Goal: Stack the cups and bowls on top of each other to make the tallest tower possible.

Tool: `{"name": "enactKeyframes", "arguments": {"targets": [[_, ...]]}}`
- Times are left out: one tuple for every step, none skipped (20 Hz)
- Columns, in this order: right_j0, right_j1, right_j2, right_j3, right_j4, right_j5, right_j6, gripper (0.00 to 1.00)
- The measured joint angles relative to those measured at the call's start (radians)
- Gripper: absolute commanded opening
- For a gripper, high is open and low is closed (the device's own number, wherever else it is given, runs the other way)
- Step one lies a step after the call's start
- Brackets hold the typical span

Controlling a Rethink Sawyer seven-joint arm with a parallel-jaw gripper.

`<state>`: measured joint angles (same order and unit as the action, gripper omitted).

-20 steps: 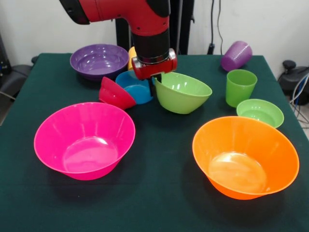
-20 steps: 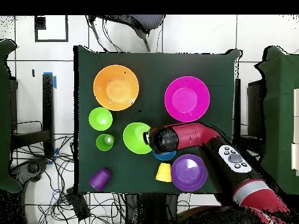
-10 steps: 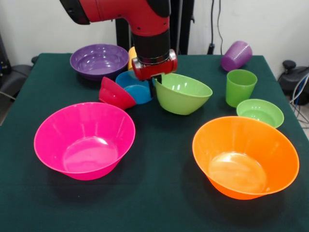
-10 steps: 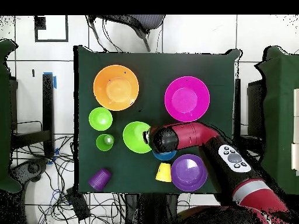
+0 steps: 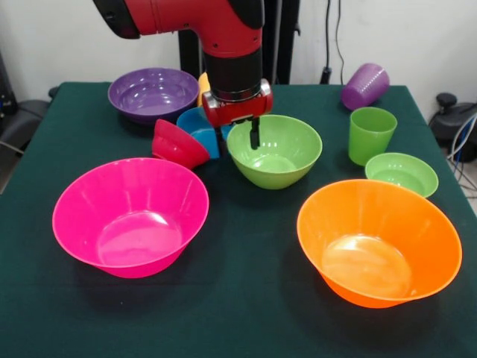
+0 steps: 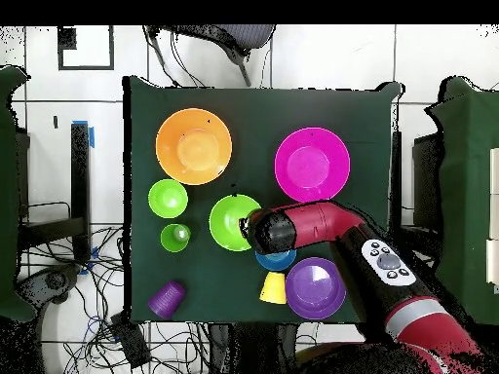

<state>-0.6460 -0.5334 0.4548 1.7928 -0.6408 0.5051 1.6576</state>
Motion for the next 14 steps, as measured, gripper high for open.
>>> {"name": "enactKeyframes", "arguments": {"targets": [[0.000, 0.000, 0.000, -0.001, 0.000, 0.000, 0.000, 1.00], [0.000, 0.000, 0.000, -0.003, 0.000, 0.000, 0.000, 1.00], [0.000, 0.000, 0.000, -0.003, 0.000, 0.000, 0.000, 1.00], [0.000, 0.000, 0.000, -0.004, 0.000, 0.000, 0.000, 1.00], [0.000, 0.000, 0.000, -0.004, 0.000, 0.000, 0.000, 1.00], [0.000, 0.000, 0.000, -0.004, 0.000, 0.000, 0.000, 1.00], [0.000, 0.000, 0.000, -0.005, 0.000, 0.000, 0.000, 1.00], [0.000, 0.000, 0.000, -0.005, 0.000, 0.000, 0.000, 1.00], [0.000, 0.000, 0.000, -0.005, 0.000, 0.000, 0.000, 1.00], [0.000, -0.001, 0.000, -0.005, 0.000, 0.000, 0.000, 1.00], [0.000, -0.001, 0.000, -0.005, 0.000, 0.000, 0.000, 1.00], [0.000, -0.002, 0.000, -0.005, 0.000, 0.000, 0.000, 1.00], [0.000, -0.005, 0.000, -0.005, 0.000, 0.000, 0.000, 1.00], [0.000, -0.008, 0.000, -0.005, 0.000, 0.000, 0.000, 1.00]]}}
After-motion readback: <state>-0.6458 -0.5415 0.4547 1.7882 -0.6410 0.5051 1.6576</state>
